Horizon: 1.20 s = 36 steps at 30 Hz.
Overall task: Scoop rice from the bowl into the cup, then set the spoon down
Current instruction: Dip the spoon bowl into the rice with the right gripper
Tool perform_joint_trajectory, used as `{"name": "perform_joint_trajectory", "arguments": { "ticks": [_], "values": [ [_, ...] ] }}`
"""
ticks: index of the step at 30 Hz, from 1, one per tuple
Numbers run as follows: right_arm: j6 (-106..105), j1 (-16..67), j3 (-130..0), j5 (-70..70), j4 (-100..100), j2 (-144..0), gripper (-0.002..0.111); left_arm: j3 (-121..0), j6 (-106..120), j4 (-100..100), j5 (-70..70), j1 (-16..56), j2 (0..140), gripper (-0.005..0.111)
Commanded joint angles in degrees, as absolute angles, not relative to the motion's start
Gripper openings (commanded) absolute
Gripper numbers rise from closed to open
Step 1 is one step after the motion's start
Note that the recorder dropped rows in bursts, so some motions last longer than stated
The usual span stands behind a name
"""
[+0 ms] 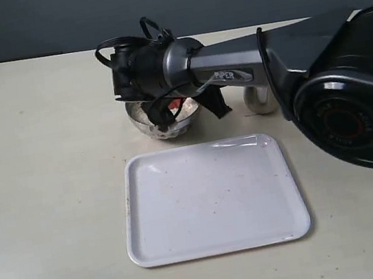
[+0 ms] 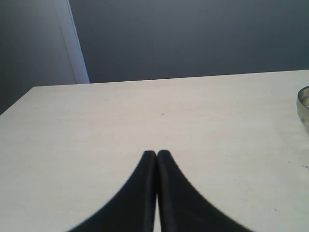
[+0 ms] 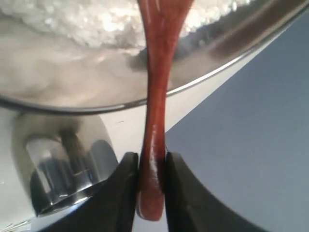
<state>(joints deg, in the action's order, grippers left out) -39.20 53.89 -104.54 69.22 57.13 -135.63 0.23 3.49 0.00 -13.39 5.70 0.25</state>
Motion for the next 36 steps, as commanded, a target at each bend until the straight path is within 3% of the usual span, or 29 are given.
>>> {"name": "perform_joint_trajectory", "arguments": {
  "ticks": [1, 36],
  "values": [
    [-40.6, 54.0, -105.2, 70.0, 54.9, -134.9, -0.001, 0.0, 3.1, 0.0, -12.8, 5.9, 0.0, 0.001],
    [-43.9, 51.3, -106.1, 70.0, 44.7, -132.5, -0.001, 0.0, 3.1, 0.0, -12.8, 5.9, 0.0, 0.001]
  ]
}}
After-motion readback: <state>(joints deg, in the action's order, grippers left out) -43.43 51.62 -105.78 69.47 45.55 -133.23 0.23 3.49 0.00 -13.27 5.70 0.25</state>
